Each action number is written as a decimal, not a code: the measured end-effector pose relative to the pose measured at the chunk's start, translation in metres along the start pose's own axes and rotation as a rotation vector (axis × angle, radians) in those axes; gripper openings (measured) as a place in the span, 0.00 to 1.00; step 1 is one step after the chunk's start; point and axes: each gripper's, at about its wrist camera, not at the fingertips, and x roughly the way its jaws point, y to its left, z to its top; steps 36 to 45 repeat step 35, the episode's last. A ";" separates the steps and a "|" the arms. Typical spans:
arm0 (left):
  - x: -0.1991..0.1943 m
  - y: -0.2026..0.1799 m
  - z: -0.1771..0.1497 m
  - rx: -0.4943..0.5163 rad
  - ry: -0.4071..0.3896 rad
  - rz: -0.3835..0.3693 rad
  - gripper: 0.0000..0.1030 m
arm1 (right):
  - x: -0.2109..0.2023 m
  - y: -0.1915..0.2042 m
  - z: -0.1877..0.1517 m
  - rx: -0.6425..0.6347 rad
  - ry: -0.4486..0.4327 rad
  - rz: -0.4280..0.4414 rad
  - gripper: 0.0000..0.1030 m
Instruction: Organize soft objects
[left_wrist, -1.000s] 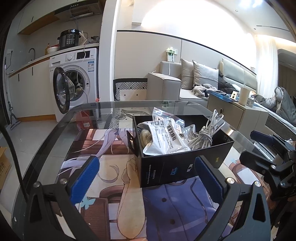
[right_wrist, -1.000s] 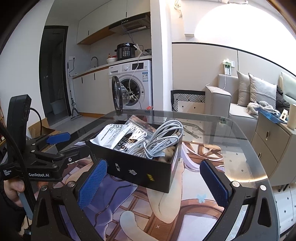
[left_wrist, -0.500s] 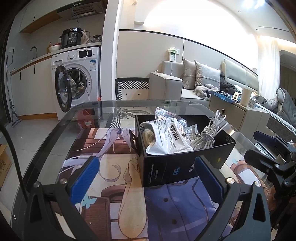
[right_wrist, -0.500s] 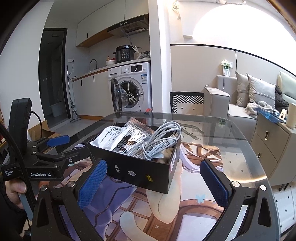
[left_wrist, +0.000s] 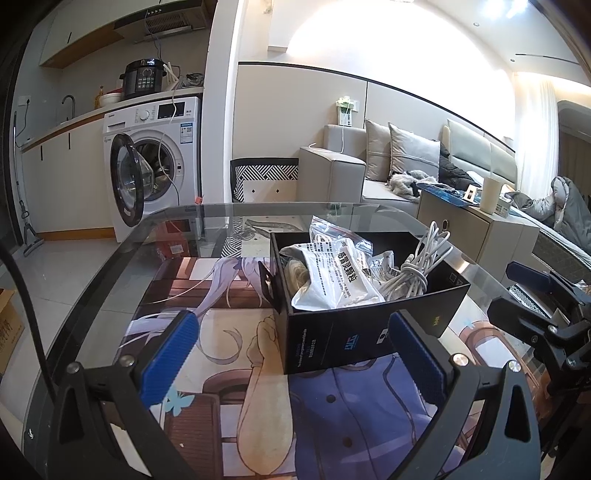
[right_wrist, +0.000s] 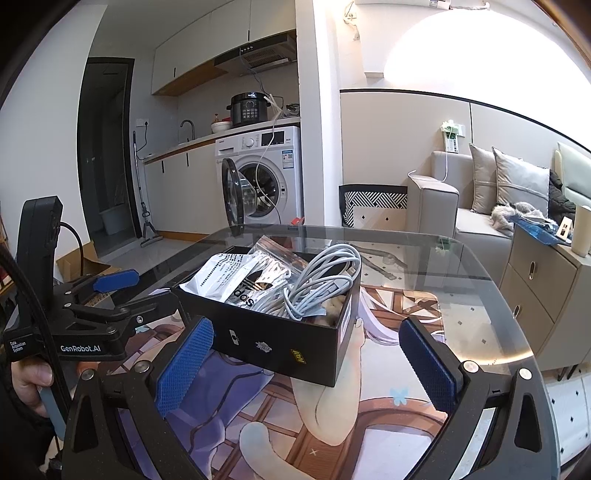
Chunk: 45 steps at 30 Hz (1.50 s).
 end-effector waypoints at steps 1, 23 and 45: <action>0.000 0.000 0.000 0.002 -0.001 0.000 1.00 | 0.000 0.000 0.000 0.001 -0.001 0.000 0.99; -0.004 -0.001 0.002 0.012 -0.012 0.006 1.00 | -0.001 0.001 0.002 -0.001 -0.005 0.004 0.99; -0.006 0.001 0.003 0.001 -0.023 0.008 1.00 | -0.001 0.001 0.002 -0.002 -0.001 0.002 1.00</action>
